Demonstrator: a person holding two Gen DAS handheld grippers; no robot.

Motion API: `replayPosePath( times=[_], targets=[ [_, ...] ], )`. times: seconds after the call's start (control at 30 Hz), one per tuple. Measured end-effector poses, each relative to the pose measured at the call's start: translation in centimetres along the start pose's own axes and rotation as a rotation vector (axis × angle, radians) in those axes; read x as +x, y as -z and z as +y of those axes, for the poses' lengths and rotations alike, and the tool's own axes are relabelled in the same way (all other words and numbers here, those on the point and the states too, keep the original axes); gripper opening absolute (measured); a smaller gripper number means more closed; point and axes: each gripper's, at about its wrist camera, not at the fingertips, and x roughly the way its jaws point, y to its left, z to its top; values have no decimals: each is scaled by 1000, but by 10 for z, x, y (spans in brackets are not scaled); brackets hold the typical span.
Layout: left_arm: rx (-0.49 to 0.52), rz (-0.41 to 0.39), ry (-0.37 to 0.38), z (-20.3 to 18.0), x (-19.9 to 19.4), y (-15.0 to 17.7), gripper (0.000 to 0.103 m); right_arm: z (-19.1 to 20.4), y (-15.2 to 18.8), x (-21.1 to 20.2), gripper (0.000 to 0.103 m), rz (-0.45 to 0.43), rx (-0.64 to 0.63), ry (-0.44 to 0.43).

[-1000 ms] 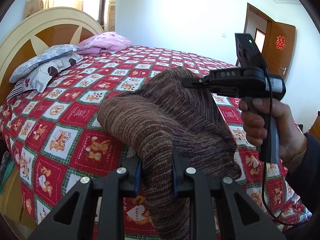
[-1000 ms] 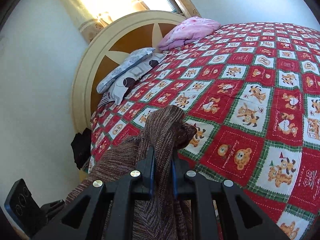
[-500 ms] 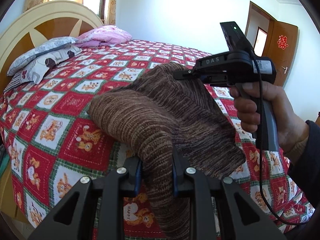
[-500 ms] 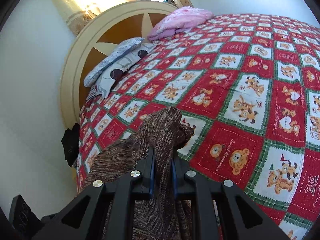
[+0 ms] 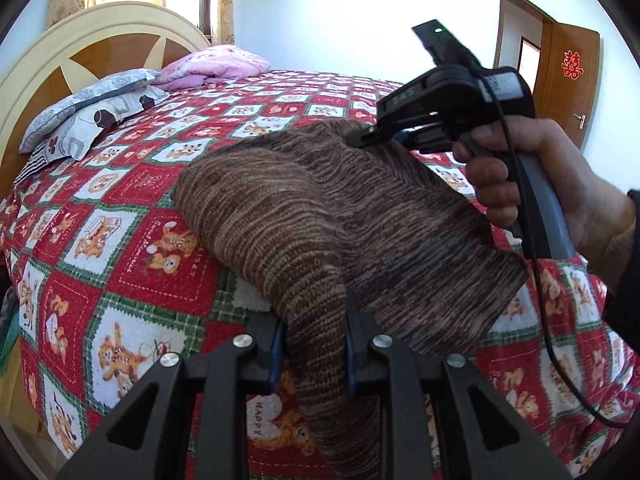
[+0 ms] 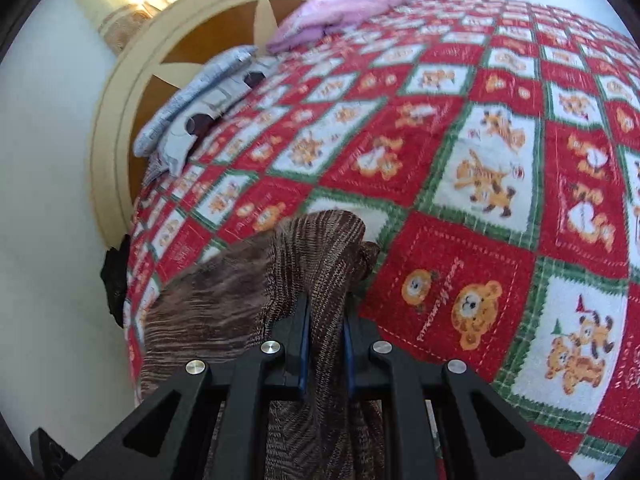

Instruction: Fold small clothes

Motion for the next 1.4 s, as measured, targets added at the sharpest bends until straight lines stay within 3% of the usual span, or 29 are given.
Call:
replayPosePath(
  times=[0.17, 0.3, 0.43, 0.5, 0.57, 0.67, 0.77, 0.87, 0.9, 0.93, 1.03, 1.1, 1.23, 1.3, 1.4],
  targets=[
    [-19, -22, 7, 4, -1, 8, 30, -13, 7, 0, 15, -11, 48, -31],
    [-30, -16, -7, 3, -1, 7, 35, -30, 16, -12, 43, -21, 110, -30],
    [-13, -39, -25, -1, -17, 3, 49, -52, 37, -43, 45, -46, 155, -90],
    [-18, -110, -38, 1, -36, -2, 59, -61, 58, -67, 46, -68, 168, -124],
    [-18, -189, -85, 5, -53, -10, 78, -62, 79, -87, 51, -71, 153, -178],
    [-11, -216, -160, 12, -52, -25, 84, -52, 106, -102, 55, -49, 101, -211],
    [-15, -203, -177, 22, -29, -35, 85, -40, 131, -98, 55, 2, 57, -198],
    [-2, -146, -269, 30, 7, -37, 85, -25, 154, -91, 51, 17, -14, -152],
    [-4, -134, -294, 33, 13, -34, 85, -16, 160, -91, 39, 26, -58, -117],
    [-6, -112, -324, 37, 23, -31, 87, -13, 162, -90, 12, 48, -67, -104],
    [-41, -142, -328, 47, 22, -21, 101, -9, 170, -105, 11, 39, -70, -87],
    [-44, -141, -309, 51, 21, -18, 101, -15, 174, -106, 11, 40, -67, -29],
    [-13, -173, -324, 46, 18, -12, 102, -30, 174, -101, 12, 29, -9, -95],
    [-45, -165, -315, 48, 15, -14, 102, -28, 173, -110, 23, 5, 7, -66],
    [-60, -120, -316, 46, 3, -16, 102, -18, 181, -143, 43, -117, -23, 79]
  ],
)
